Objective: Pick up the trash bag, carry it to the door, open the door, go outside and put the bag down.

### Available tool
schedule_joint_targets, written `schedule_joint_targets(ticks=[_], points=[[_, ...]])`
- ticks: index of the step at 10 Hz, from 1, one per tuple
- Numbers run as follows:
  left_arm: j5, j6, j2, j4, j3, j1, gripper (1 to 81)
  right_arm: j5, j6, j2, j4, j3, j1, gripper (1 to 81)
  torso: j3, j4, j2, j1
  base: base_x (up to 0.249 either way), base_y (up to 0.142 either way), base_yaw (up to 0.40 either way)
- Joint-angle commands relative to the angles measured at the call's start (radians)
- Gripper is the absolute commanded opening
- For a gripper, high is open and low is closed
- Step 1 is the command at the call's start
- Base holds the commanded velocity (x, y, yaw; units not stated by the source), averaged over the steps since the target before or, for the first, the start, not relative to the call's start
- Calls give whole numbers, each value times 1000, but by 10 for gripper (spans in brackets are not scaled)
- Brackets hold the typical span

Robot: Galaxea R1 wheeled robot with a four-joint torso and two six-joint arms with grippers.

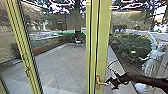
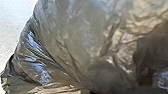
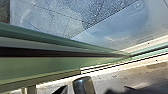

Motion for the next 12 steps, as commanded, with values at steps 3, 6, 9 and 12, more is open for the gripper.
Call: schedule_joint_targets(ticks=[3,6,9,12], points=[[79,2,3,-12,3,-54,10,-21,2,30,16,-30,109,811,0,0,0,0,0,0,0],[79,4,6,-11,3,-54,10,-35,3,62,19,-54,51,811,0,0,0,0,0,0,0],[78,4,6,-9,3,-54,10,-42,3,102,7,-68,5,811,0,0,0,0,0,0,0],[79,4,6,-9,3,-54,10,-56,2,141,-6,-108,-43,811,0,0,0,0,0,0,0]])
